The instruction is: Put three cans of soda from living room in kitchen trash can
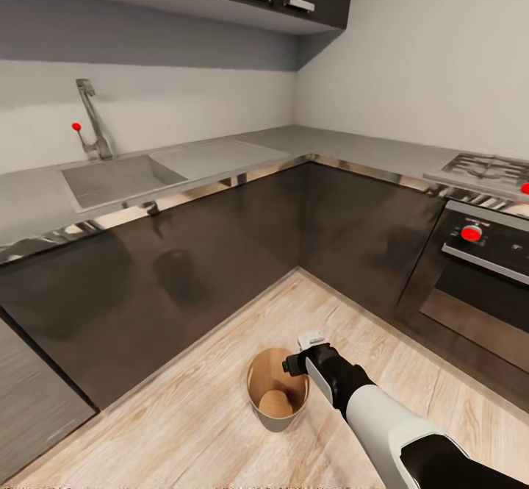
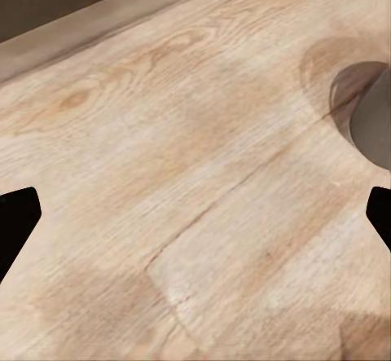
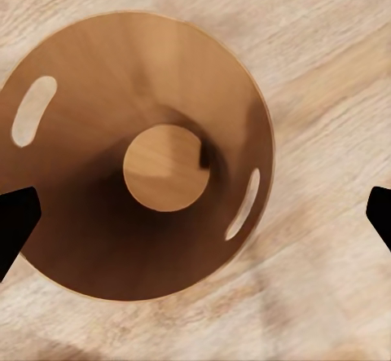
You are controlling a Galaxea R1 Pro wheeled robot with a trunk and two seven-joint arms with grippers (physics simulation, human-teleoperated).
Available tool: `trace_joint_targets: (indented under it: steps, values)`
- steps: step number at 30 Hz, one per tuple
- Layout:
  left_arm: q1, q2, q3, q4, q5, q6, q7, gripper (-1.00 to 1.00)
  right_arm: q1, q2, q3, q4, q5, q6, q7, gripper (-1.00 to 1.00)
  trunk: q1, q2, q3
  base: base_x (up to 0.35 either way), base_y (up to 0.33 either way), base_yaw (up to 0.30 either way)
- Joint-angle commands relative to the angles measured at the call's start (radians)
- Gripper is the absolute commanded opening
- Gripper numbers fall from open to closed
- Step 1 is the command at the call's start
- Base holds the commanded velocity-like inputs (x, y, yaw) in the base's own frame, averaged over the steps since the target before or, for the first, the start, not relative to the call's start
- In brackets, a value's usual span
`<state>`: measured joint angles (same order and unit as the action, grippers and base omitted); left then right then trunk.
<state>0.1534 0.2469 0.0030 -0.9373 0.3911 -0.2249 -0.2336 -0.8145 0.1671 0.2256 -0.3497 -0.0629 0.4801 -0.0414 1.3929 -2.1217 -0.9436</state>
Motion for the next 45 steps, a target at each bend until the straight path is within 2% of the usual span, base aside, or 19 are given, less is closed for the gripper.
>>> trace_joint_targets:
  steps: [1,29,39,44,45]
  values:
    - [0.0,0.0,0.0,0.0,0.0,0.0,-0.002,1.0,0.0,0.0,0.0,0.0,0.0,0.0,0.0,1.0,0.004,-0.007,-0.005,0.0,0.0,0.0]
    - [0.0,0.0,0.0,0.0,0.0,-0.001,-0.006,1.0,0.0,-0.001,0.0,0.0,0.003,0.0,0.0,1.0,0.111,-0.203,-0.136,0.0,0.0,0.0]
    - [0.0,0.0,0.0,-0.023,-0.001,-0.001,-0.007,1.0,0.0,-0.001,0.0,0.0,0.003,0.0,0.0,1.0,0.111,-0.203,-0.152,0.0,0.0,0.0]
    - [0.001,0.0,-0.001,-0.073,-0.001,0.002,-0.007,1.0,0.0,-0.001,0.0,0.0,0.003,0.0,0.001,1.0,0.111,-0.203,-0.16,0.0,0.0,0.0]
    - [0.002,0.001,-0.001,-0.114,-0.002,0.004,-0.007,1.0,0.0,-0.001,0.0,0.0,0.002,0.0,0.001,1.0,0.111,-0.203,-0.162,0.0,0.0,0.0]
